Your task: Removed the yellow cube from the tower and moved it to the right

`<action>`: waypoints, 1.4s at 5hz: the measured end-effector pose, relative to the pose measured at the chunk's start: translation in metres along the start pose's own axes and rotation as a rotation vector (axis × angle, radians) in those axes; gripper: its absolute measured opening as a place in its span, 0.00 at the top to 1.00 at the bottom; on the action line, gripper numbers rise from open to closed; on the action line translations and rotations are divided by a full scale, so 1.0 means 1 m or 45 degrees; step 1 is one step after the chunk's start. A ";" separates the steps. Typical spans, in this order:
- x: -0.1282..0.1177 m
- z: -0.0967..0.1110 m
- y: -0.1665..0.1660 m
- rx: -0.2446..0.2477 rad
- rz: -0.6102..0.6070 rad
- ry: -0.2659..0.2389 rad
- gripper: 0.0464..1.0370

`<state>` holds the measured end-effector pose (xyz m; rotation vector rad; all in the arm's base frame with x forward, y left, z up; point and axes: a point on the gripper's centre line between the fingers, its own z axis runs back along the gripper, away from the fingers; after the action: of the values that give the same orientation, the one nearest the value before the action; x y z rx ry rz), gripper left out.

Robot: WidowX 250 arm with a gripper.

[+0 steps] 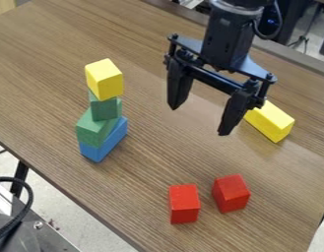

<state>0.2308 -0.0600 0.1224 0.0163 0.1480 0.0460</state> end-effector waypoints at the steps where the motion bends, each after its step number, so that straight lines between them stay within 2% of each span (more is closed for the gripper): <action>1: -0.002 -0.007 0.000 0.011 -0.001 0.036 0.04; 3: -0.003 -0.008 -0.003 0.016 -0.018 0.043 0.04; 4: -0.007 0.000 0.001 0.029 -0.007 0.018 0.04; 5: -0.010 0.030 0.011 0.043 0.047 -0.108 0.04; 7: -0.020 0.043 0.033 0.047 0.146 -0.114 0.04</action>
<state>0.2164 -0.0286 0.1688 0.0635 0.0584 0.1569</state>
